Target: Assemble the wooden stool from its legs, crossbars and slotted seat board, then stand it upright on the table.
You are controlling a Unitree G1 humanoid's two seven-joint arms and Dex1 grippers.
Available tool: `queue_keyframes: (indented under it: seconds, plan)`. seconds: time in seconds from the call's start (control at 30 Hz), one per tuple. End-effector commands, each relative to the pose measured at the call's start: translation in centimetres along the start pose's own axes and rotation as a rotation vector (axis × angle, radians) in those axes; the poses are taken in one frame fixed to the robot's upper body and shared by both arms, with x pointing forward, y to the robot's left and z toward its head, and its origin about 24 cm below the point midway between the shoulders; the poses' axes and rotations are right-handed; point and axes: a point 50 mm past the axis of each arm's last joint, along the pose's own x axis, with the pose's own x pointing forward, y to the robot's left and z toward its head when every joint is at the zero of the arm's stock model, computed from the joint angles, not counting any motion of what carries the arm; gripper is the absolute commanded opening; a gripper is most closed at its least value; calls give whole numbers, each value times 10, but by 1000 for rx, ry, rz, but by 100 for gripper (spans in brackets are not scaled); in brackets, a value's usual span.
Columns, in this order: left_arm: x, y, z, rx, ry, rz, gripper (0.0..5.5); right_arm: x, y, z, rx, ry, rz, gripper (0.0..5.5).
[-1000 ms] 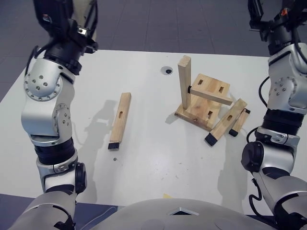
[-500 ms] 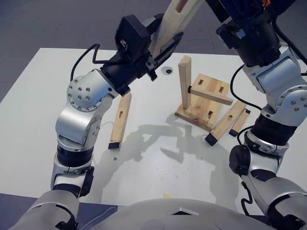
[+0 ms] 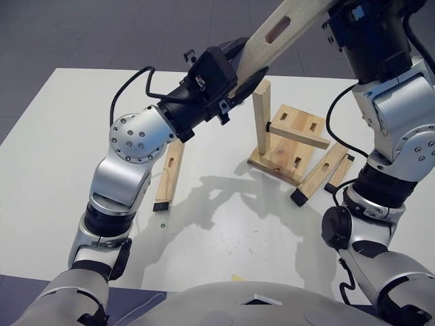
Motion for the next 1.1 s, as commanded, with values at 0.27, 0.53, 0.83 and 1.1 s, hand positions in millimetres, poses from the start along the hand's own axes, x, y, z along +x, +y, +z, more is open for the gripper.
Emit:
queue_keyframes:
  seconds: [0.27, 0.53, 0.83, 1.1]
  plan:
    - [-2, -8, -3, 44, 25, -25, 208, -4, 8, 1, 12, 12, 29, 158]
    - [-1, -9, -6, 42, 34, -20, 243, -3, 7, 2, 20, -8, 21, 133]
    - [-13, 43, 28, -373, -173, 76, 399, -5, -24, 36, 24, -259, -226, 109]
    - [-25, 60, -46, -661, 23, -155, 538, -22, -57, 73, -78, -522, -502, 109]
